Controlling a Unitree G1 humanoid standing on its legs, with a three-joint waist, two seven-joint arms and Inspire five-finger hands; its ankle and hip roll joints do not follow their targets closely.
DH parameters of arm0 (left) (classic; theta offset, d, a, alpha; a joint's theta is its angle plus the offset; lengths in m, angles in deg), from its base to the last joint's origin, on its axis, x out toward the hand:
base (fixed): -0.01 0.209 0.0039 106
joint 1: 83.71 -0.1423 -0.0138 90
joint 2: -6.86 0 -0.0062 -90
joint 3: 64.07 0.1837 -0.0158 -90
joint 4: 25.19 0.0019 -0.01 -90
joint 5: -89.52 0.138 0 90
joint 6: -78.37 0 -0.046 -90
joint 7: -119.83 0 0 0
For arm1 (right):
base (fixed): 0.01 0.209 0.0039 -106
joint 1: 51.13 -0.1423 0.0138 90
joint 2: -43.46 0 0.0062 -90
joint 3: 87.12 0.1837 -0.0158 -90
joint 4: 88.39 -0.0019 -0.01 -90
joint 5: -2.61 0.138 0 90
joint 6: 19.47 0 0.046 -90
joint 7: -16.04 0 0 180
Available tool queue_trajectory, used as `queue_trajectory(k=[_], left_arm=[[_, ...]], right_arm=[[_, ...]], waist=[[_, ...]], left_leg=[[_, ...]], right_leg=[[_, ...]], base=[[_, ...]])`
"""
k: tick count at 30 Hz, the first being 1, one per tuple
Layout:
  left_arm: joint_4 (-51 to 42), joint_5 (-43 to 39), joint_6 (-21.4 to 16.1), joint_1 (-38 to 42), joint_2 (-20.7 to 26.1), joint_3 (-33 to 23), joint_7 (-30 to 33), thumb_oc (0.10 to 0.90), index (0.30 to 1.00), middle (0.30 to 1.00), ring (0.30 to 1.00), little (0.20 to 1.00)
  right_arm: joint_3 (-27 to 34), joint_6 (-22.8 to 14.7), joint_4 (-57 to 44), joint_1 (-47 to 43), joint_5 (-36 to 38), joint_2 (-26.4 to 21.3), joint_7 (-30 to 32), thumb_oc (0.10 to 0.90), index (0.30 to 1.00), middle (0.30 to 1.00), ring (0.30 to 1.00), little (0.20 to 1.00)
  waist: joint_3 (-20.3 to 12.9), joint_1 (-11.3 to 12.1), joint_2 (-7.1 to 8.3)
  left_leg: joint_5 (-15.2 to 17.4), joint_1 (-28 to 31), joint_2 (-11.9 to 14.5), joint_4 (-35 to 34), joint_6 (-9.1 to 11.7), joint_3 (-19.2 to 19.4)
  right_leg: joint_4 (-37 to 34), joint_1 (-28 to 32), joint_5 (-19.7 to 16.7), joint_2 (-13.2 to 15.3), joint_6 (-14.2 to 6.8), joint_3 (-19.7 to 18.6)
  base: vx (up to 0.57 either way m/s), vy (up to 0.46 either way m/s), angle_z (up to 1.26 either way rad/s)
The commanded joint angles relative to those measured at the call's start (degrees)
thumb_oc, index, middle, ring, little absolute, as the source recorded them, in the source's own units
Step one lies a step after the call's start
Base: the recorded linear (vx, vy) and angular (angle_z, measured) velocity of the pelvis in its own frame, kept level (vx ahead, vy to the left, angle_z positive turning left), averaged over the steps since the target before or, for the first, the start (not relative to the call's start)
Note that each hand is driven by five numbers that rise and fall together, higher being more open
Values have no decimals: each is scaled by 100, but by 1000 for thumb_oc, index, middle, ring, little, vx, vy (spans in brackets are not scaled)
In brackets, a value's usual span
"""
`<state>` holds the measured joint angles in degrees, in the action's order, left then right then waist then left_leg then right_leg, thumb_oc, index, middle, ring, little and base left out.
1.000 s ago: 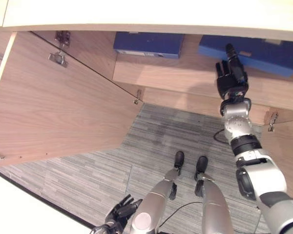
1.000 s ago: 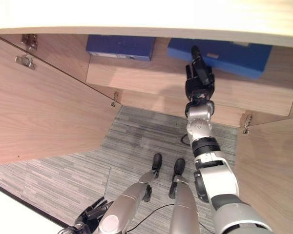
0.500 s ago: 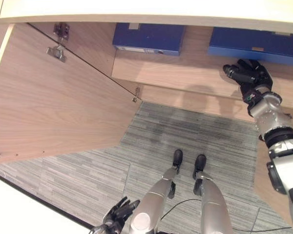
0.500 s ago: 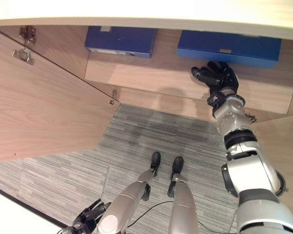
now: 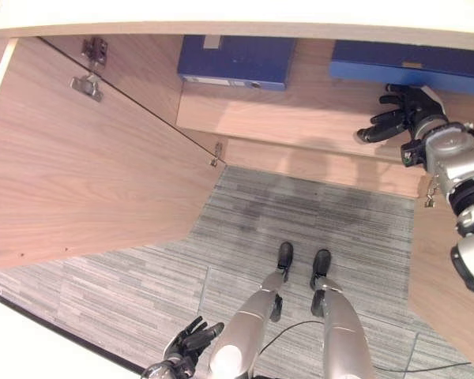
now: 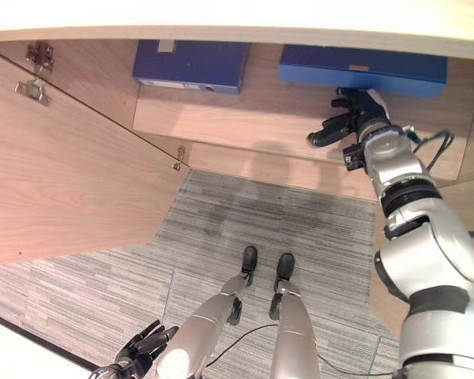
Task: Put the empty folder in the office cabinet
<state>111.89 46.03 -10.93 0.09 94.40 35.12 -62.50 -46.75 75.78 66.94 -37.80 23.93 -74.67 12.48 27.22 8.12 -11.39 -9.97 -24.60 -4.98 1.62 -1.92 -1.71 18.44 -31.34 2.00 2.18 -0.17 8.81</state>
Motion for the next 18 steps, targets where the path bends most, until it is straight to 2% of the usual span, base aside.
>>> queue_trajectory(k=[1,3,4,6,8,12,13,18], left_arm=[[249,288,-145,-335,580,-39,55,800,900,900,900,900],[251,390,-143,-327,625,-117,-29,800,900,900,900,900],[251,390,-143,-327,626,-117,-29,800,900,900,900,900],[259,446,-121,-321,629,-144,-101,800,900,900,900,900],[300,581,-98,-268,629,-57,-220,800,900,900,900,900],[416,706,-88,-160,601,58,-280,800,900,900,900,900],[600,782,-78,-83,545,95,-304,800,900,900,900,900],[987,1023,-43,61,459,75,-312,800,900,900,900,900]], right_arm=[[-727,220,234,-32,-1151,-270,-387,800,900,900,900,900],[-1080,355,-238,363,-1623,-245,-947,800,900,900,900,900],[-1079,355,-239,364,-1623,-245,-947,800,900,900,900,900],[-1295,401,-716,824,-1948,-229,-1427,800,900,900,900,900],[-1511,416,-1530,1745,-2452,-148,-2112,800,900,900,900,900],[-1491,360,-1535,2296,-3007,56,-2391,800,900,900,900,900],[-1429,280,-1357,2570,-3436,261,-2429,800,900,900,900,900],[-1275,162,-1077,3129,-4235,644,-2450,800,900,900,900,900]], waist=[[-288,90,190],[-315,105,184],[-314,105,184],[-339,112,201],[-427,142,255],[-522,180,292],[-589,201,305],[-756,220,339]], left_leg=[[596,62,-70,-88,309,-334],[575,101,-85,-118,311,-342],[575,102,-85,-118,311,-342],[555,164,-89,-184,310,-346],[518,334,-96,-342,299,-371],[506,519,-122,-459,284,-383],[508,635,-143,-511,265,-385],[502,856,-180,-590,225,-371]], right_leg=[[-914,461,-126,260,-354,401],[-963,519,-142,264,-364,388],[-963,520,-142,264,-364,388],[-1040,608,-151,276,-367,408],[-1209,811,-184,303,-393,435],[-1344,1024,-208,320,-411,433],[-1399,1150,-215,321,-419,416],[-1576,1407,-262,307,-443,352]], base=[[0,0,0],[0,0,0],[0,0,0],[0,0,0],[0,0,0],[-1,8,-1],[1,55,-6],[-13,50,-9]])
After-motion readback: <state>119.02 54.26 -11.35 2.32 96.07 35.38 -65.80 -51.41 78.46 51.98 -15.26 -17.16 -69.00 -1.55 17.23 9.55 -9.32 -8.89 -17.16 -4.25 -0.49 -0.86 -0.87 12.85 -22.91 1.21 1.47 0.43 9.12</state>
